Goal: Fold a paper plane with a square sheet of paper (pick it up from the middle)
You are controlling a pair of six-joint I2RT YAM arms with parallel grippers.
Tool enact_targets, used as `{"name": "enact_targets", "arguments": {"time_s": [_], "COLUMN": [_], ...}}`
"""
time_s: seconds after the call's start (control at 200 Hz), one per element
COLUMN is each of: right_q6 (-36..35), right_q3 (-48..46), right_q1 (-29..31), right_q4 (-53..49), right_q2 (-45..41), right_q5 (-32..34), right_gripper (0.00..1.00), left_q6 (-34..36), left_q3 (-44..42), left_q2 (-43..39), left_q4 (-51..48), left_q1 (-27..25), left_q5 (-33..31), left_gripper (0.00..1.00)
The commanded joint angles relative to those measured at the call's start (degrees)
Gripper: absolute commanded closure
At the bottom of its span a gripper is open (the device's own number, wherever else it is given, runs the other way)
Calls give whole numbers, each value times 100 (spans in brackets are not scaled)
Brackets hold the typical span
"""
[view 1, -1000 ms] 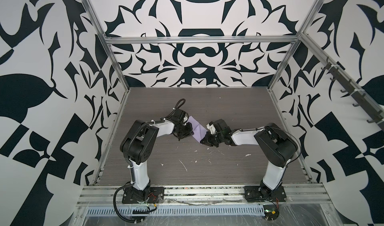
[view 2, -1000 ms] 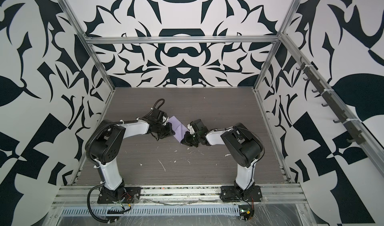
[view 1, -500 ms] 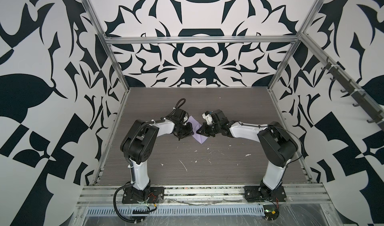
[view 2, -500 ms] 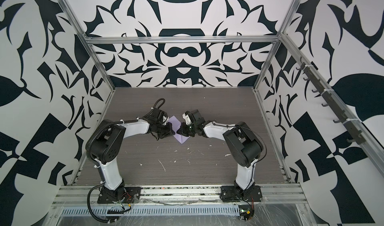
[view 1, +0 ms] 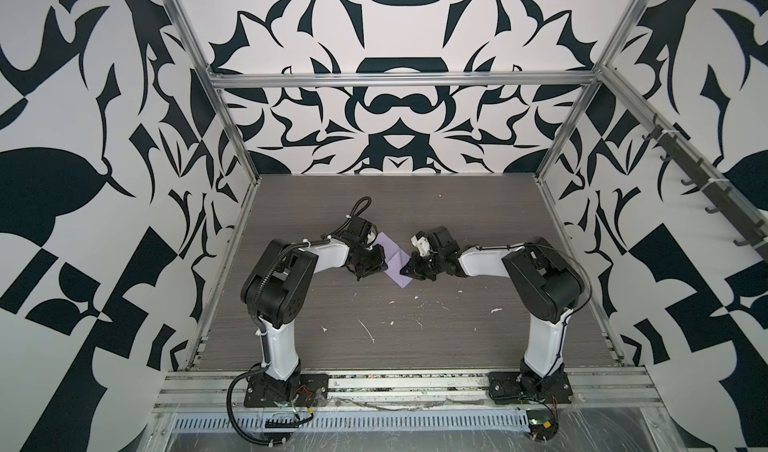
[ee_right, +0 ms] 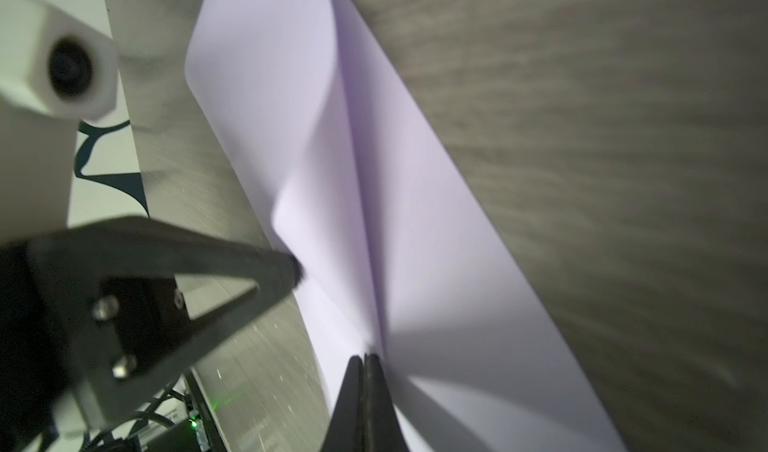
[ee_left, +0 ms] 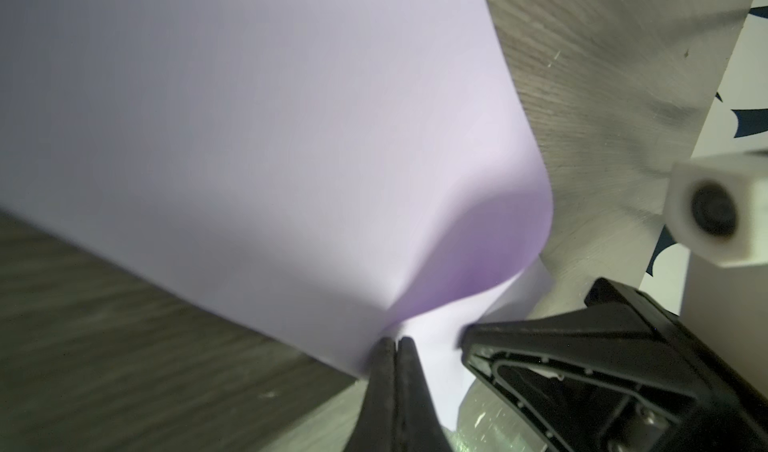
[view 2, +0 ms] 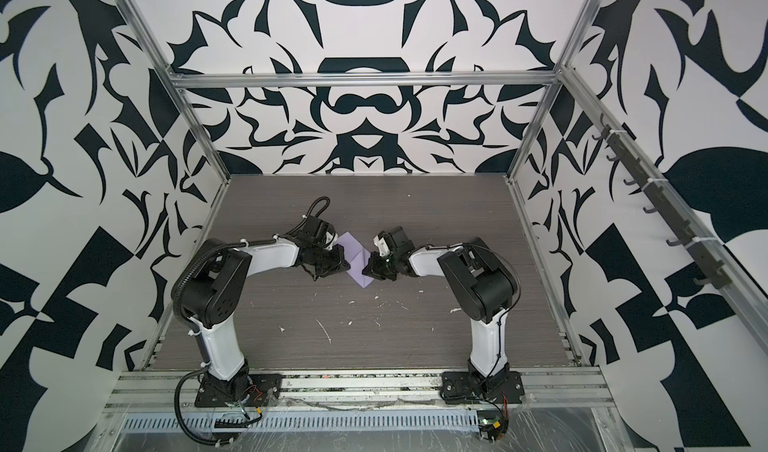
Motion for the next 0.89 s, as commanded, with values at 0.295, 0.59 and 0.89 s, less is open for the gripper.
{"name": "enact_targets", "arguments": {"time_s": [0.295, 0.59, 0.89], "right_q6": [-862, -728, -1079], "right_q3": [840, 1438, 799], "right_q1": [112, 38, -356], "right_q4": [-656, -447, -766], "right_q2": [-190, 644, 340], "right_q5": [-11, -77, 162], "right_gripper": [100, 100, 100], "left_q6": [128, 128, 155], "left_q3": [-79, -95, -129], "left_q2": [376, 390, 351], "left_q4": [-419, -445, -449], "left_q1": [-5, -1, -1], "left_q5": [-537, -545, -554], "left_gripper": [100, 100, 100]}}
